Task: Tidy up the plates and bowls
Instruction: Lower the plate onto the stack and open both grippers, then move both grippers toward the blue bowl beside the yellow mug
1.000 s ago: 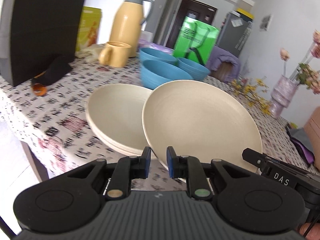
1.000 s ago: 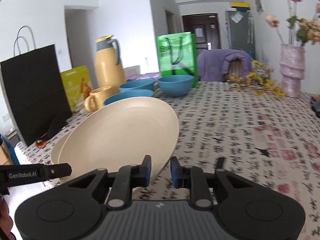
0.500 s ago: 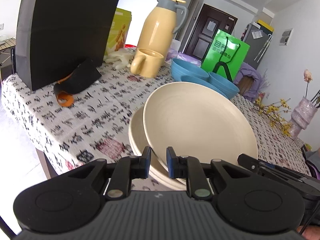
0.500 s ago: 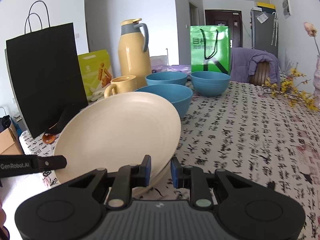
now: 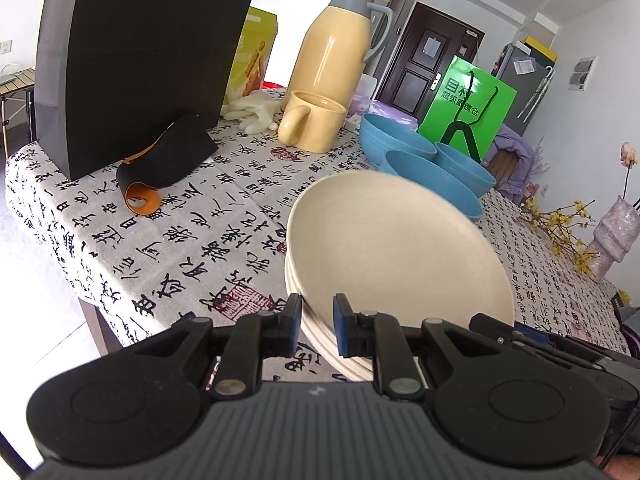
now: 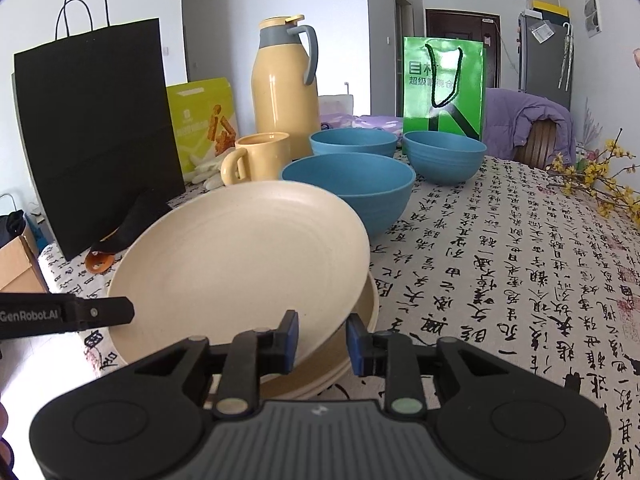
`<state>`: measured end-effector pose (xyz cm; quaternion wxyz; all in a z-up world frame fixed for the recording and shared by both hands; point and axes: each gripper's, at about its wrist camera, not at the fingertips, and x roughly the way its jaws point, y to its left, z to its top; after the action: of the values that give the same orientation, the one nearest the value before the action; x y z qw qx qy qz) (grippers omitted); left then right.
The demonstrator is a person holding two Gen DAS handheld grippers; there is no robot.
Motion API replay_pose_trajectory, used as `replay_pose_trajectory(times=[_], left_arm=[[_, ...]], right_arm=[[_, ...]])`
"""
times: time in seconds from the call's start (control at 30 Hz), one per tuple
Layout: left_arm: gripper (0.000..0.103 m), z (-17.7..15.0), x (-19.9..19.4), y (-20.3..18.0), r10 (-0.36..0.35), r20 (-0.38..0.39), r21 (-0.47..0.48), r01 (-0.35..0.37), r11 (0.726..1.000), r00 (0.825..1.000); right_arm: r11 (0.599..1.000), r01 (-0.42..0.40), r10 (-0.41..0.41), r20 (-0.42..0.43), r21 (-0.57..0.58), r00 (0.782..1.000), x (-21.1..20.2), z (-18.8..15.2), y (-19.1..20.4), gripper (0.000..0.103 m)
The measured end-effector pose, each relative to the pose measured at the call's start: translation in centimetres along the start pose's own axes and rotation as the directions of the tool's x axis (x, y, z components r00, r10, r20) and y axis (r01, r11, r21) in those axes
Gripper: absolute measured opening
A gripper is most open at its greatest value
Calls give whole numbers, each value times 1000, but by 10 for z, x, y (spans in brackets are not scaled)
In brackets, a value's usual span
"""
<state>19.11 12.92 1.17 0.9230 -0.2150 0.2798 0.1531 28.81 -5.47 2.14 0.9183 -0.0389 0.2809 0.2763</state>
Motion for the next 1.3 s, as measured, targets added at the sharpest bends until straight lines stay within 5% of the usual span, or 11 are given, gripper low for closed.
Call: replay_pose_trajectory(times=[0.67, 0.87, 1.07, 1.13, 1.3], left_arm=[[19, -13, -39, -30, -24, 72, 89, 17, 996, 997], [30, -32, -54, -58, -86, 91, 156, 71, 985, 992], [58, -57, -55, -99, -178, 75, 235, 156, 959, 981], [75, -63, -53, -110, -187, 79, 251, 162, 954, 979], [81, -68, -47, -132, -212, 69, 296, 183, 937, 975]], right_arm=[[1000, -21, 22, 113, -9, 993, -53, -10, -8, 36], [999, 28, -34, 150, 43, 988, -85, -33, -34, 44], [987, 100, -122, 177, 126, 977, -119, -63, -74, 55], [980, 109, -137, 173, 166, 975, -126, -70, -88, 57], [967, 137, -179, 188, 216, 966, -137, -76, -111, 68]])
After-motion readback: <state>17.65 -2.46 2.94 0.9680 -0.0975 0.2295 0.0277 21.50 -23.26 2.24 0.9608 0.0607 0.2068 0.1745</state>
